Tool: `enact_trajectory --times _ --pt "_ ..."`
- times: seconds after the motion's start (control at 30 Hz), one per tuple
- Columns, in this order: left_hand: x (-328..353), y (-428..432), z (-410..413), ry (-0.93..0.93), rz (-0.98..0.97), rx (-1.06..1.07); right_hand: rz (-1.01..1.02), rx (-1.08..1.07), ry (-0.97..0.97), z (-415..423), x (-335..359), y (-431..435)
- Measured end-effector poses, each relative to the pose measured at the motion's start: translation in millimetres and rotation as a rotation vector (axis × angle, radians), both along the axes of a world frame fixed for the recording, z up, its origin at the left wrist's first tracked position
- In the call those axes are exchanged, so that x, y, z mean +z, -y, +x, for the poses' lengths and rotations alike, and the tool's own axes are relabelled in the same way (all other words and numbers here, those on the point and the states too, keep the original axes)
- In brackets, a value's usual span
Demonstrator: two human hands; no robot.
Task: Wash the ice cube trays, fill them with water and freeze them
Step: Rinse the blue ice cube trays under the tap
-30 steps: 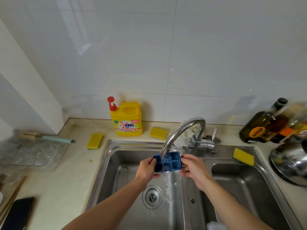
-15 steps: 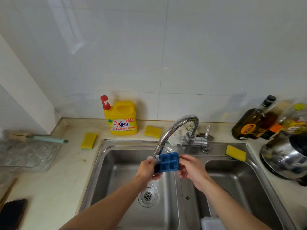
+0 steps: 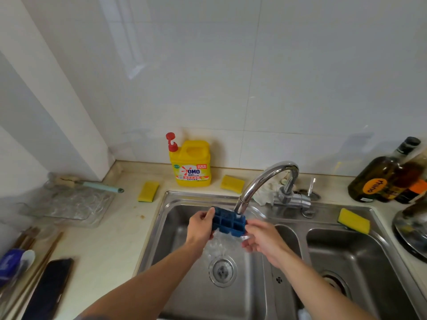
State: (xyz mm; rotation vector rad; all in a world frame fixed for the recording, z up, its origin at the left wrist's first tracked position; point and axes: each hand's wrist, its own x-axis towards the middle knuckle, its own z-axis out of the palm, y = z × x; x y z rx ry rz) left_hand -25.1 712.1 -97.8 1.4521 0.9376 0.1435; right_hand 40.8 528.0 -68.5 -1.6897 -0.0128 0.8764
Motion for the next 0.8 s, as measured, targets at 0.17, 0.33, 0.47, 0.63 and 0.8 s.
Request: enact_trajectory --times 0.17,0.33,0.47,0.63,0.8 --pt "13.5 -7.6 -10.5 0.071 0.108 -0.012 0.016 0.02 -0.05 -4.8 -6.6 -16.2" --pt "19.4 -8.1 -14.6 0.09 0.142 -0.056 0.028 -0.01 -0.072 -2.9 -7.1 -22.3" --pt "20.3 -6.4 -11.5 0.076 0.137 -0.091 0.02 -0.025 -0.056 0.5 -3.5 -17.3" --pt "12.7 0.2 -4.5 0.044 0.074 -0.126 0.008 -0.084 -0.018 3.2 0.0 -3.0" --pt "-1.1 10.6 2.4 0.008 -0.004 -0.153 0.003 -0.119 0.015 5.6 1.2 13.1"
